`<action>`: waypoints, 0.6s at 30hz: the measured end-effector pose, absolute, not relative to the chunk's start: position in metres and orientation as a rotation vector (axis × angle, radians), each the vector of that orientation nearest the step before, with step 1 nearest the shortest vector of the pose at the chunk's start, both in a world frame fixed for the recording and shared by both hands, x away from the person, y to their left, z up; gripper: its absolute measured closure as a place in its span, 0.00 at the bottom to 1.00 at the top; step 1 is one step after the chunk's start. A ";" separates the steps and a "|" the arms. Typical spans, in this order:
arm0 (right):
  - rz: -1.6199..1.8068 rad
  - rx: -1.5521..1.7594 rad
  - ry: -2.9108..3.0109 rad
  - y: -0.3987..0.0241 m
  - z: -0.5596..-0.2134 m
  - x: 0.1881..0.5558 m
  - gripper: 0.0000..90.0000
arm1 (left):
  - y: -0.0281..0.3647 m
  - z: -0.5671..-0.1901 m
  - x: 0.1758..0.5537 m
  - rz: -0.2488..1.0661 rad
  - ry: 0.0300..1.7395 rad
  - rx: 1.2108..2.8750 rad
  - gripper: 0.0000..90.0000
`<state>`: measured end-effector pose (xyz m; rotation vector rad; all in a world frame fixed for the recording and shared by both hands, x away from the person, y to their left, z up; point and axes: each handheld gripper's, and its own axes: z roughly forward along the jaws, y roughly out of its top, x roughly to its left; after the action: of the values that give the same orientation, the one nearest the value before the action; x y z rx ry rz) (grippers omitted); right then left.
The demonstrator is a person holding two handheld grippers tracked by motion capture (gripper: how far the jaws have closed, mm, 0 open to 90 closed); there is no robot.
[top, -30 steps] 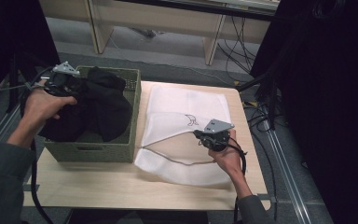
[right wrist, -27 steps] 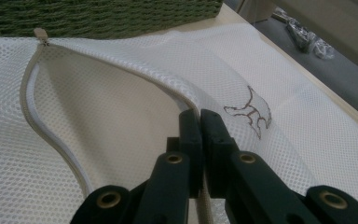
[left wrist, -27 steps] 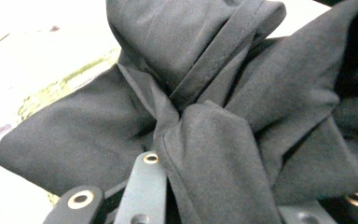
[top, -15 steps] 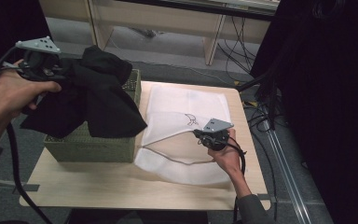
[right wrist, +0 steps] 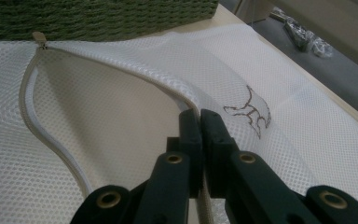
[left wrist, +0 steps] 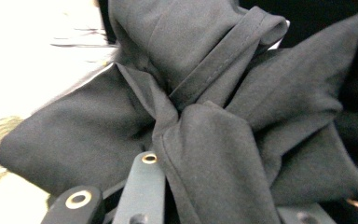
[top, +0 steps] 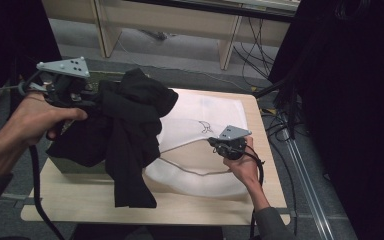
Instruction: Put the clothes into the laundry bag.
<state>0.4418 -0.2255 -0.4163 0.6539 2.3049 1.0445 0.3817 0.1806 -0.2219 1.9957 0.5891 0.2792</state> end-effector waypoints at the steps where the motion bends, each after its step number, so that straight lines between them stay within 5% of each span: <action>1: 1.046 0.679 2.304 -0.226 -0.416 0.441 0.99 | 0.176 -0.223 0.381 0.264 0.568 2.004 0.85; 18: 1.097 0.661 2.275 -0.229 -0.403 0.445 0.99 | 0.097 -0.283 0.374 0.114 0.445 2.089 0.85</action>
<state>0.4455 -0.2294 -0.4034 0.6614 2.2747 1.0970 0.3740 0.0971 -0.2833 2.0888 0.4451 0.1138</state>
